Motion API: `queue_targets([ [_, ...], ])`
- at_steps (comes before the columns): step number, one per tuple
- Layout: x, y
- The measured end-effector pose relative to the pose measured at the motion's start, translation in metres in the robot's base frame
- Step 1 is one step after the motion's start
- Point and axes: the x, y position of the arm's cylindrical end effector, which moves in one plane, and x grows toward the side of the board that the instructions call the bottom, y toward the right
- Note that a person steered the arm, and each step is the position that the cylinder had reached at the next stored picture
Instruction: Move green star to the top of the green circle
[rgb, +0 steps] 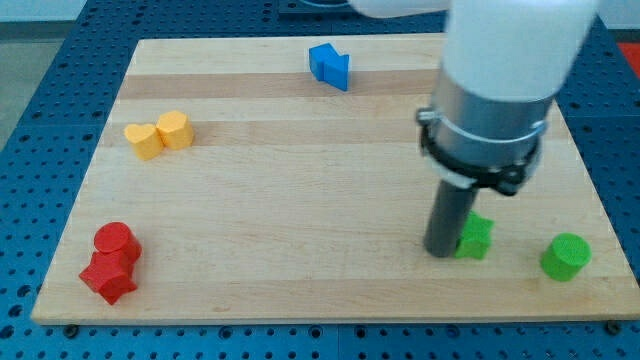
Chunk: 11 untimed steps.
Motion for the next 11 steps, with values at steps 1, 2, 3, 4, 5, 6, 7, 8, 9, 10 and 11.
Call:
queue_targets([
  [1, -0.008, 0.031],
  [2, -0.008, 0.036],
  [3, -0.008, 0.038],
  [4, -0.009, 0.044],
  [5, -0.009, 0.047],
  [6, -0.011, 0.055],
  [7, -0.011, 0.065],
  [8, -0.011, 0.067],
  [9, -0.011, 0.067],
  [10, -0.011, 0.079],
  [11, -0.011, 0.080],
])
